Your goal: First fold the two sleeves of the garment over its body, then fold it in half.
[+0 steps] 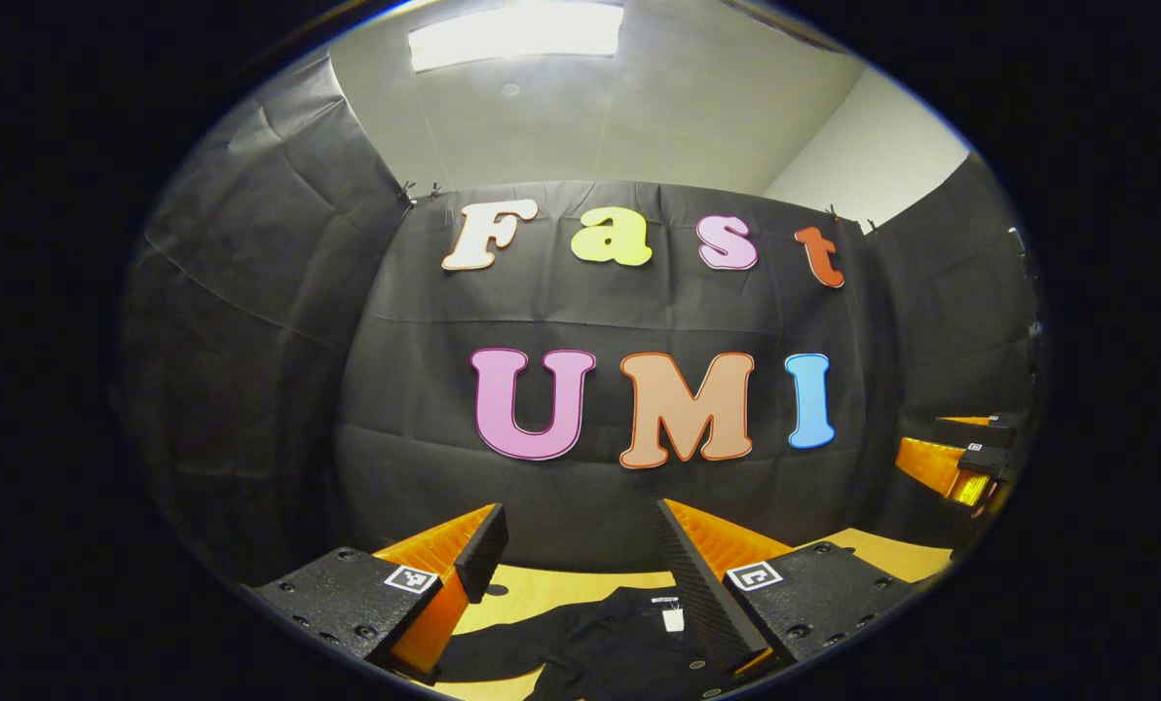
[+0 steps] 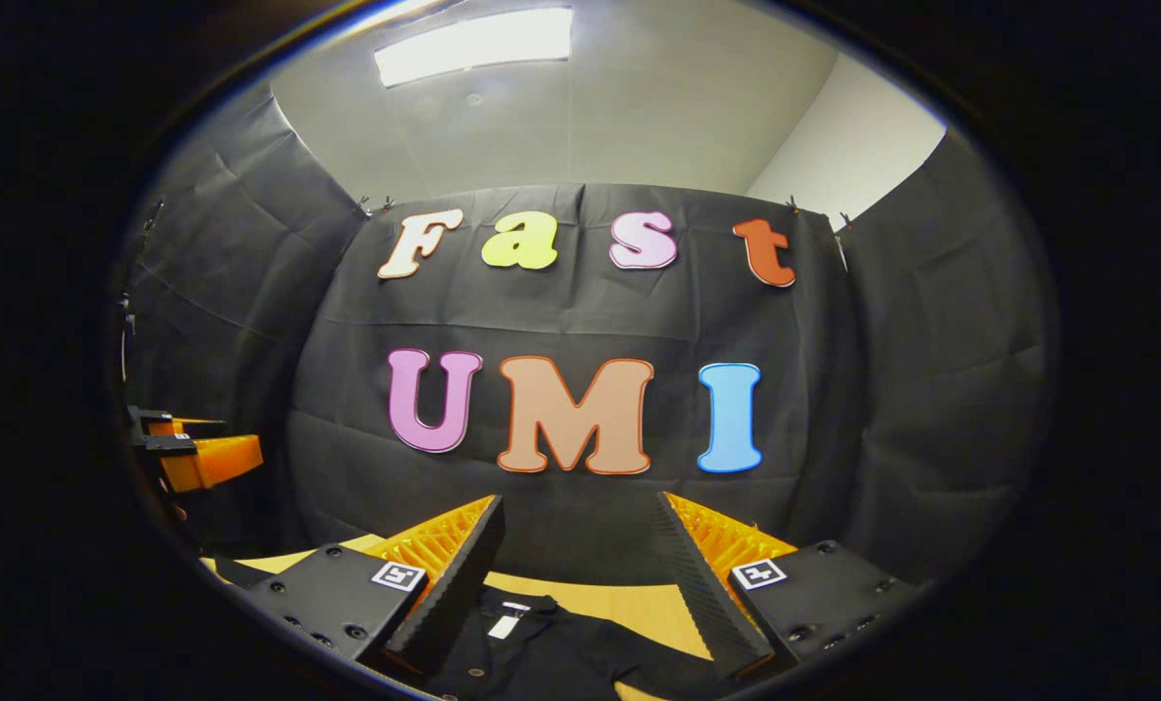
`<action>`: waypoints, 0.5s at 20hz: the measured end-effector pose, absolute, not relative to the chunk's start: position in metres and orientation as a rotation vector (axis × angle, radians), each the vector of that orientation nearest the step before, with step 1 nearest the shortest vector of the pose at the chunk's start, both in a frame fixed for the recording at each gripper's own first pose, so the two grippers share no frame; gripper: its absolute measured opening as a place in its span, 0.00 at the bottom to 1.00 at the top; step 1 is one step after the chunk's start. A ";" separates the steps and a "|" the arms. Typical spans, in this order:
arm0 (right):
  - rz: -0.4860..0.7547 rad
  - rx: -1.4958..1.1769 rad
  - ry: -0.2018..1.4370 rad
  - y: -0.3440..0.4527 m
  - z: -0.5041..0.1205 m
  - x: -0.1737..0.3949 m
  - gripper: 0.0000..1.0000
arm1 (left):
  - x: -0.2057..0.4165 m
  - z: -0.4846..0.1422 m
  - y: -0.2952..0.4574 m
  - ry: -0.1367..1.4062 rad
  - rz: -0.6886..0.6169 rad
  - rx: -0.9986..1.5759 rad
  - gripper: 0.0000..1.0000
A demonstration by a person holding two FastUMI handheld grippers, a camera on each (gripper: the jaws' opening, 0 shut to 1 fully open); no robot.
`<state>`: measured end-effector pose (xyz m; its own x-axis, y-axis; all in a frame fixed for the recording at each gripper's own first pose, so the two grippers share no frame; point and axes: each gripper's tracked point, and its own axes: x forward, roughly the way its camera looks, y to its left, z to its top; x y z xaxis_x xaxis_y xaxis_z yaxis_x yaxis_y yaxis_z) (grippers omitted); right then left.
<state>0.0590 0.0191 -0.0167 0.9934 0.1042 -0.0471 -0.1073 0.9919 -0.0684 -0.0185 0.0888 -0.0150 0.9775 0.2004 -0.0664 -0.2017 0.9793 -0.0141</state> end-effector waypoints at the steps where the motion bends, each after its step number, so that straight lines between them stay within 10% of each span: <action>1: 0.089 -0.075 0.050 0.008 -0.019 0.064 0.98 | -0.019 -0.014 0.089 0.065 0.202 -0.019 0.93; 10: -0.082 -0.178 0.214 -0.112 -0.092 0.085 0.98 | -0.020 -0.010 0.083 0.060 0.208 0.000 0.92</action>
<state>0.0847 -0.1117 -0.0919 0.9738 -0.1002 -0.2041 0.0624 0.9809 -0.1840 -0.0195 0.0830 -0.0102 0.9767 0.2061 -0.0600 -0.2061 0.9785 0.0065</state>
